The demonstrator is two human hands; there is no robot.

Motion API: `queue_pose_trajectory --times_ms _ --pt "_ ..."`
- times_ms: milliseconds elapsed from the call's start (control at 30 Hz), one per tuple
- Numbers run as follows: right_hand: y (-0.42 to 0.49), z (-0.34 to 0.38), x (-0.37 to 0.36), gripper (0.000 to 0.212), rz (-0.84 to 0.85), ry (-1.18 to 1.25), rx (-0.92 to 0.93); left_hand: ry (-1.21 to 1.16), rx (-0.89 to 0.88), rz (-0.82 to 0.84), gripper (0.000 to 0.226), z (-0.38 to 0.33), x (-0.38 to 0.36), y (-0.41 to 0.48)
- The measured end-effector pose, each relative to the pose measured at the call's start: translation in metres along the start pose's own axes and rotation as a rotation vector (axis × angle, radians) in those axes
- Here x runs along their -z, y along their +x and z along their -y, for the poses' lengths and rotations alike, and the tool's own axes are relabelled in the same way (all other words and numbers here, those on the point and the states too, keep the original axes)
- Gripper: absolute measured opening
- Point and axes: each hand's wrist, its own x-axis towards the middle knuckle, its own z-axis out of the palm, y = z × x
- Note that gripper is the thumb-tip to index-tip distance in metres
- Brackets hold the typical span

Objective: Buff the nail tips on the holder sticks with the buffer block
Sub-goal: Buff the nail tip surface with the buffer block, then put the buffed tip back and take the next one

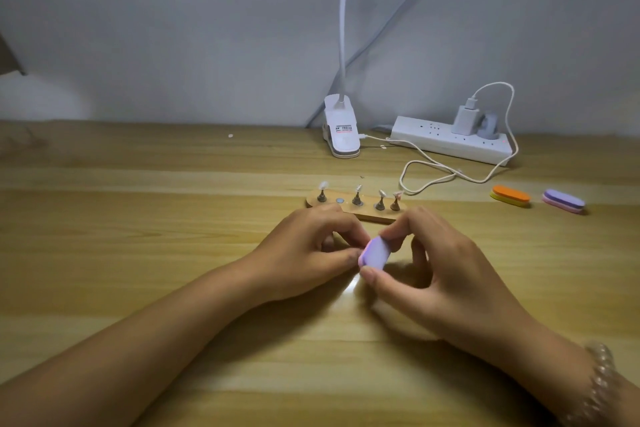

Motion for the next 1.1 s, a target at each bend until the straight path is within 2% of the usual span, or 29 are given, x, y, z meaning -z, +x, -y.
queue_pose_trajectory --times_ms 100,267,400,533,667,800,933,1100 --pt "0.003 -0.007 0.005 0.029 -0.054 0.026 -0.084 -0.001 0.022 -0.003 0.008 -0.002 0.0 0.0" --pt "0.0 0.003 0.003 0.028 0.025 0.015 -0.007 -0.004 0.051 0.007 0.01 -0.004 0.0 -0.001" --pt "0.003 -0.001 0.008 0.026 -0.059 0.027 -0.104 0.013 0.059 -0.014 0.008 -0.004 -0.002 -0.001" --pt "-0.002 0.005 0.005 0.029 0.033 0.007 -0.03 0.02 0.076 -0.02 0.013 -0.005 -0.003 -0.003" --pt "0.001 0.001 0.011 0.03 -0.004 0.0 -0.11 0.011 0.109 -0.047 0.012 -0.007 -0.003 -0.002" --pt "-0.002 0.005 0.009 0.03 0.062 0.014 -0.053 -0.031 0.174 -0.046 0.013 -0.007 -0.004 -0.001" --pt "0.0 0.001 0.011 0.03 -0.004 0.007 -0.14 -0.052 0.236 -0.059 0.011 -0.005 -0.007 0.0" --pt "-0.002 0.002 0.008 0.031 0.044 -0.014 -0.073 -0.069 0.255 -0.077 0.022 -0.005 -0.011 -0.003"
